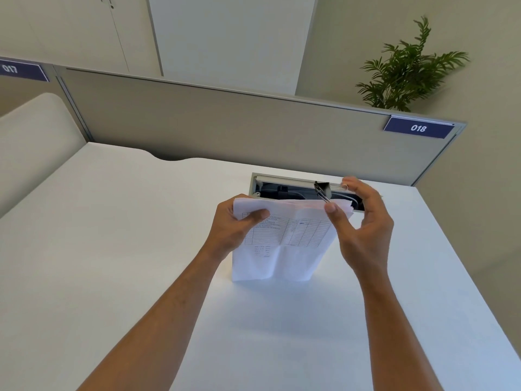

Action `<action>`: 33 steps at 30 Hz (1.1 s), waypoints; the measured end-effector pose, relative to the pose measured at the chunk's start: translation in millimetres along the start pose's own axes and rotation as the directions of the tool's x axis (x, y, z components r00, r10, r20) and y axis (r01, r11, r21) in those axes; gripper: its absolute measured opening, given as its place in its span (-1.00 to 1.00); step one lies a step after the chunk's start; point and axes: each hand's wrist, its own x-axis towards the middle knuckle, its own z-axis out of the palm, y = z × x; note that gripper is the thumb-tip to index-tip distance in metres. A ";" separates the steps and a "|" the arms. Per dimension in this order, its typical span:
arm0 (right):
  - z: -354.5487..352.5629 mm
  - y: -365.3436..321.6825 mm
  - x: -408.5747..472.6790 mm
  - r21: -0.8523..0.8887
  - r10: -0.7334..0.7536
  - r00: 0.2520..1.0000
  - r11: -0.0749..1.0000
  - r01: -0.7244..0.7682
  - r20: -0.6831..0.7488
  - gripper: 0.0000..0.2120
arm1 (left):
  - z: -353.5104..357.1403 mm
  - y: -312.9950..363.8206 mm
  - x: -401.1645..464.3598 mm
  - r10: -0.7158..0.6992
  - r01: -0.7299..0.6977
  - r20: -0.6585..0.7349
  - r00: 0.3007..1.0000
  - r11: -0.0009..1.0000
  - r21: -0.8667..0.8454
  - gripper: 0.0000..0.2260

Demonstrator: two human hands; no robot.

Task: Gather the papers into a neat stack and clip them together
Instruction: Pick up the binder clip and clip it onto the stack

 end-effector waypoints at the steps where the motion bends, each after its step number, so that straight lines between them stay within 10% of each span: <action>1: 3.2 -8.3 5.3 -0.020 -0.032 0.999 0.999 0.032 0.016 -0.63 | -0.2 -0.2 0.1 0.003 -0.003 0.004 1.000 1.000 0.001 -0.85; 17: 62.0 -67.1 50.3 -0.157 -0.059 0.723 0.961 0.228 0.689 -0.59 | -1.4 -3.7 -3.1 0.054 -0.053 0.035 0.998 0.998 -0.031 -0.88; 33: 74.2 -85.6 70.3 -0.346 -0.119 0.560 0.676 0.650 0.820 -0.87 | -0.1 -4.1 -1.4 0.014 -0.015 -0.006 1.000 1.000 -0.008 -0.86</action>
